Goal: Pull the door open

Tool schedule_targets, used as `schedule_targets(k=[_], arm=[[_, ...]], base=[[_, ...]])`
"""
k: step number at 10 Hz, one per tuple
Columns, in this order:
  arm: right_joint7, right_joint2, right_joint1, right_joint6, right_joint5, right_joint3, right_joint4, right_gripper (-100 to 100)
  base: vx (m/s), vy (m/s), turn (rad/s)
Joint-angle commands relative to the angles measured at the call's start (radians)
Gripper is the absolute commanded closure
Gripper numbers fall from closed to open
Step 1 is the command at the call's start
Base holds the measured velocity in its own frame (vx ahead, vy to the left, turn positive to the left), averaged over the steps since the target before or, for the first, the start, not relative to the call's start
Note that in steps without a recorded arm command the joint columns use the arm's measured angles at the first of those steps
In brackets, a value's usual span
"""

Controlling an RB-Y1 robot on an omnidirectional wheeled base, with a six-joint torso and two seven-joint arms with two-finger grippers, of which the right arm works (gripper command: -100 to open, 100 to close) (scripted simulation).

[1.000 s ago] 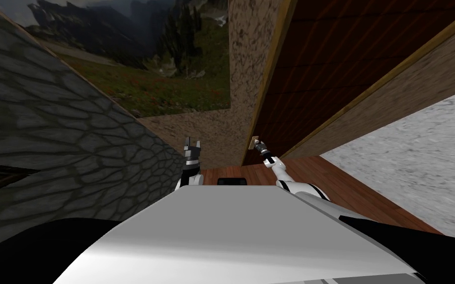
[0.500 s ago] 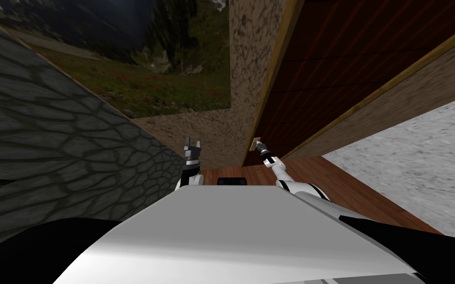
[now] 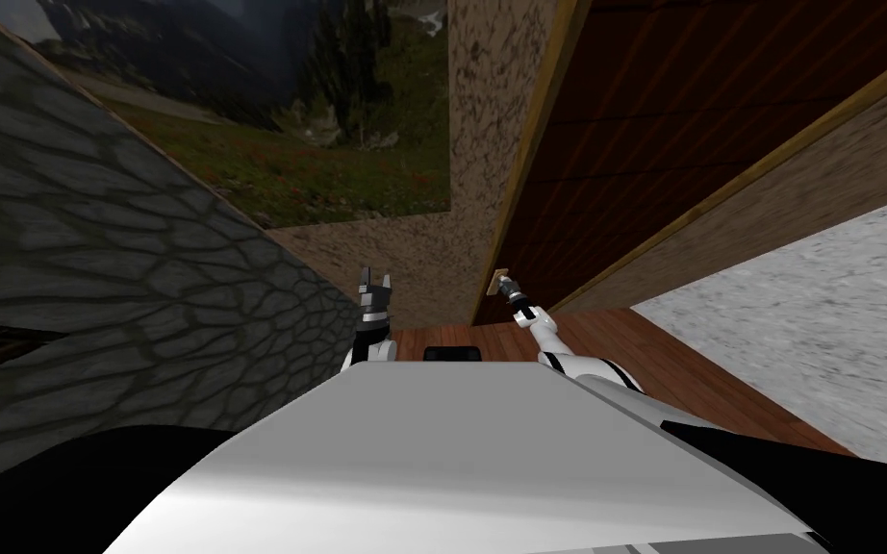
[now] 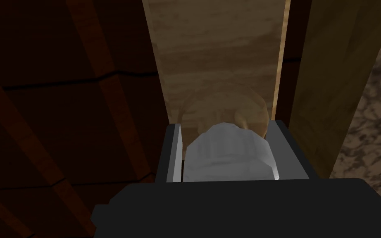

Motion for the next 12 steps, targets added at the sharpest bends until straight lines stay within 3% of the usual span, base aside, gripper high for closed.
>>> schedule_targets(k=[1, 12], arm=[[-0.03, 0.001, -0.003, -0.001, -0.019, 0.001, -0.002, 100], [-0.294, 0.008, -0.003, 0.017, -0.196, 0.013, -0.011, 100]], base=[[-0.053, -0.074, 0.127], [-0.059, -0.069, 0.121]])
